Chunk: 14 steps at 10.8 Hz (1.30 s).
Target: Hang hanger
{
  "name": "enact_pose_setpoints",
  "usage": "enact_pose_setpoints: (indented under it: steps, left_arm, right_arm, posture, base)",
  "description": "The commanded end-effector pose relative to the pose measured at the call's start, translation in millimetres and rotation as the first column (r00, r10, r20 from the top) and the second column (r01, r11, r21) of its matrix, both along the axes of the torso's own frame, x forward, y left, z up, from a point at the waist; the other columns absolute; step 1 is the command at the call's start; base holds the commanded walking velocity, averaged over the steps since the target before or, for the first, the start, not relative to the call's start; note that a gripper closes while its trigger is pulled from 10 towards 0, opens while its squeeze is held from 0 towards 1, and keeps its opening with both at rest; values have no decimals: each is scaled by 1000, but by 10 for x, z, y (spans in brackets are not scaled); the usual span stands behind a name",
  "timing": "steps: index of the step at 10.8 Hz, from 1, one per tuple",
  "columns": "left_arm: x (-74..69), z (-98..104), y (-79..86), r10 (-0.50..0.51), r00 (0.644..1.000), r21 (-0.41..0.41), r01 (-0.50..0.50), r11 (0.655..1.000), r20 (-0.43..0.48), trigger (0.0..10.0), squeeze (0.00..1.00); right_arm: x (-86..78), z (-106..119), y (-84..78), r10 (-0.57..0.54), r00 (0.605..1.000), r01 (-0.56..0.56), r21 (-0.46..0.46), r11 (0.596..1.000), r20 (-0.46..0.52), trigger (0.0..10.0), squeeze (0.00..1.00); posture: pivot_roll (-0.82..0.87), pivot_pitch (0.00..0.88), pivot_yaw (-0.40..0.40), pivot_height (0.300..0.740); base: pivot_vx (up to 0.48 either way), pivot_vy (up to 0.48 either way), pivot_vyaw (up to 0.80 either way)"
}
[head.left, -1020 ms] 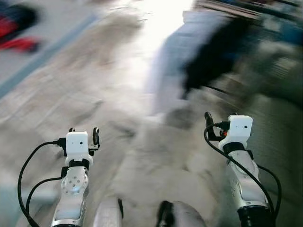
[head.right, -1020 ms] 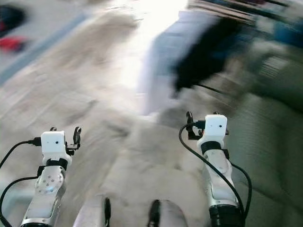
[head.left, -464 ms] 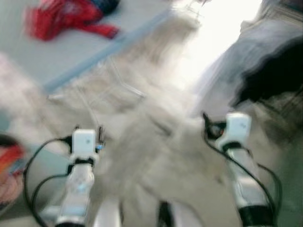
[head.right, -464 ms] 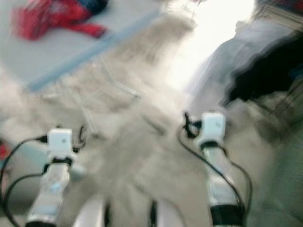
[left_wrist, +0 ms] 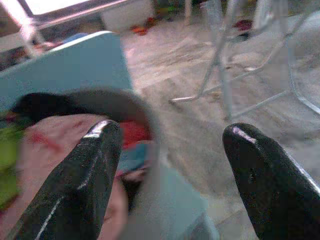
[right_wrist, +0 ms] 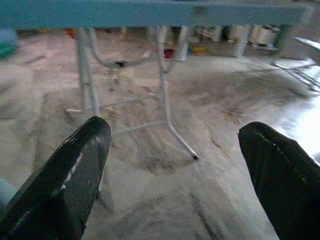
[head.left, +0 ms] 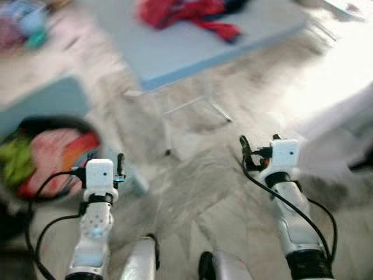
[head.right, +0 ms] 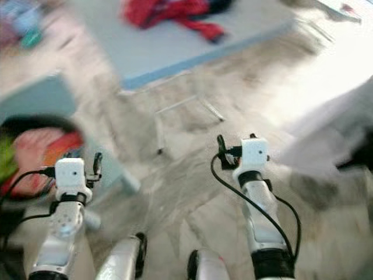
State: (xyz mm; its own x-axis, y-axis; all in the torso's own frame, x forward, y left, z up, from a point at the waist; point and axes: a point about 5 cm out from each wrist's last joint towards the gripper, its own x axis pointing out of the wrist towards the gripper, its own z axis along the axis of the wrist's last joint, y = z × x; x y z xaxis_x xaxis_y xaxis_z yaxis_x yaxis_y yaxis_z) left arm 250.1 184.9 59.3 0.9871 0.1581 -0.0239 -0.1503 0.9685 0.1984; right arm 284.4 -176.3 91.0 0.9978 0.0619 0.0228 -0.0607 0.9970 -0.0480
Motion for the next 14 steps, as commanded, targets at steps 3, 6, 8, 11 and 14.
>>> enact_pose_setpoints:
  steps: [3,6,8,11,14]
  left_arm:
    - [4,13,5,12,1000,14,-13,1000,28,10000,0]
    - [14,30,14,16,999,6,-17,1000,41,10000,0]
    - [12,57,11,5,999,-16,-4,1000,54,10000,0]
    - [14,68,0,-17,997,-22,19,1000,69,10000,0]
    - [21,55,-30,-29,997,-44,32,999,75,10000,0]
  right_arm:
    - [2,30,-32,-4,1000,5,-13,1000,14,10000,800]
    - [2,42,-36,1,1000,-1,-9,1000,22,10000,796]
    - [-5,46,-33,2,1000,-2,0,1000,28,10000,796]
    - [-30,34,-21,3,1000,-4,9,1000,30,10000,737]
    - [-18,72,-40,12,999,-12,11,1000,46,10000,0]
  posture:
    - [3,183,-60,740]
    - [5,184,-59,740]
    - [5,189,-56,740]
    - [3,191,-54,740]
    - [-3,189,-57,740]
  base:
    - [0,0,800]
    - [0,0,800]
    - [0,0,800]
    - [102,0,452]
    - [445,0,0]
